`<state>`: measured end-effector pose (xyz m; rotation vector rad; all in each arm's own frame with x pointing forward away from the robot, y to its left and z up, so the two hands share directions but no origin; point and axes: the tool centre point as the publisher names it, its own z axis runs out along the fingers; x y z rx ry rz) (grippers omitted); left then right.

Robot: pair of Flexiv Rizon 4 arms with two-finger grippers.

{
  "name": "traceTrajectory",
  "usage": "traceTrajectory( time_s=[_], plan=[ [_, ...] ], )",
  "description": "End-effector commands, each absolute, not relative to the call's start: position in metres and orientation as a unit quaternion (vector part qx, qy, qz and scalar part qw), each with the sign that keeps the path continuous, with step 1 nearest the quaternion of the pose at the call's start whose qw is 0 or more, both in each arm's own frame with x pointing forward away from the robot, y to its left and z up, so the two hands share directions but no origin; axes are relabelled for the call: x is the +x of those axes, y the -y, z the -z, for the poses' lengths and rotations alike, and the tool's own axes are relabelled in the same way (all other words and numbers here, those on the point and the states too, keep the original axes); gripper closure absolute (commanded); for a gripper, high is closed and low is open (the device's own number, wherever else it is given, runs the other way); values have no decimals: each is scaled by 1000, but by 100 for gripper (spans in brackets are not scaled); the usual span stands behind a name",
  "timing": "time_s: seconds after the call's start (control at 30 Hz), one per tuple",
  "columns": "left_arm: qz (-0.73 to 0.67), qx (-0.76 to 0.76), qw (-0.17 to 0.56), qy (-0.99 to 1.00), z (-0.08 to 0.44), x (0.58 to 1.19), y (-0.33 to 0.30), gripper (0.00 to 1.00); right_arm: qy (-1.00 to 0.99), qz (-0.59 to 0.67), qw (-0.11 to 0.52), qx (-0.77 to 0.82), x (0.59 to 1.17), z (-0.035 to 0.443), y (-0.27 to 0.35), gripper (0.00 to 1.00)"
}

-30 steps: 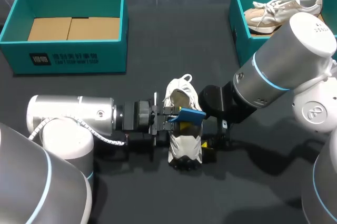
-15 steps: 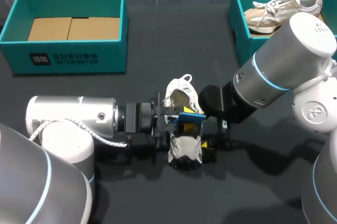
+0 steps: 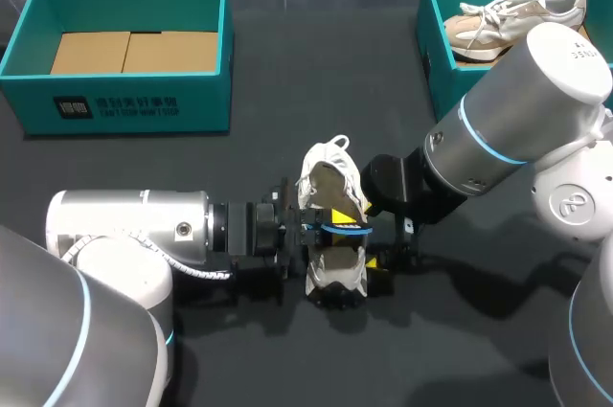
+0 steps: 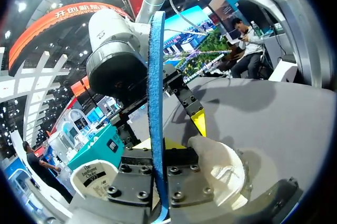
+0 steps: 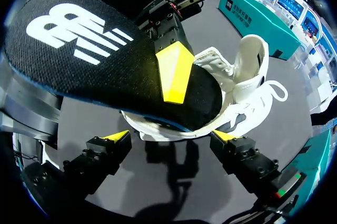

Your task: Take the shoe out of the shoebox, open the shoe tongue, remove and reinsert the insole, then place the shoe into the shoebox

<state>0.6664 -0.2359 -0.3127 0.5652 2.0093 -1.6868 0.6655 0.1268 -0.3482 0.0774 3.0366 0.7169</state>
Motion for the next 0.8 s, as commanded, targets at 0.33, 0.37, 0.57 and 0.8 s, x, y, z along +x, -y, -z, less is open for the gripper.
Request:
traceTrajectory(
  time_s=[0.33, 0.37, 0.57, 0.8],
  plan=[
    [584, 229, 251, -737, 336, 694, 239, 100, -973, -230, 11, 25, 664, 350, -127, 0],
    [582, 231, 253, -738, 338, 695, 239, 100, -973, -230, 11, 25, 664, 350, -127, 0],
    [576, 232, 255, -741, 341, 699, 239, 100, -973, -230, 11, 25, 664, 350, -127, 0],
    [581, 236, 251, -738, 333, 692, 239, 98, -973, -230, 11, 25, 664, 350, -127, 0]
  ],
)
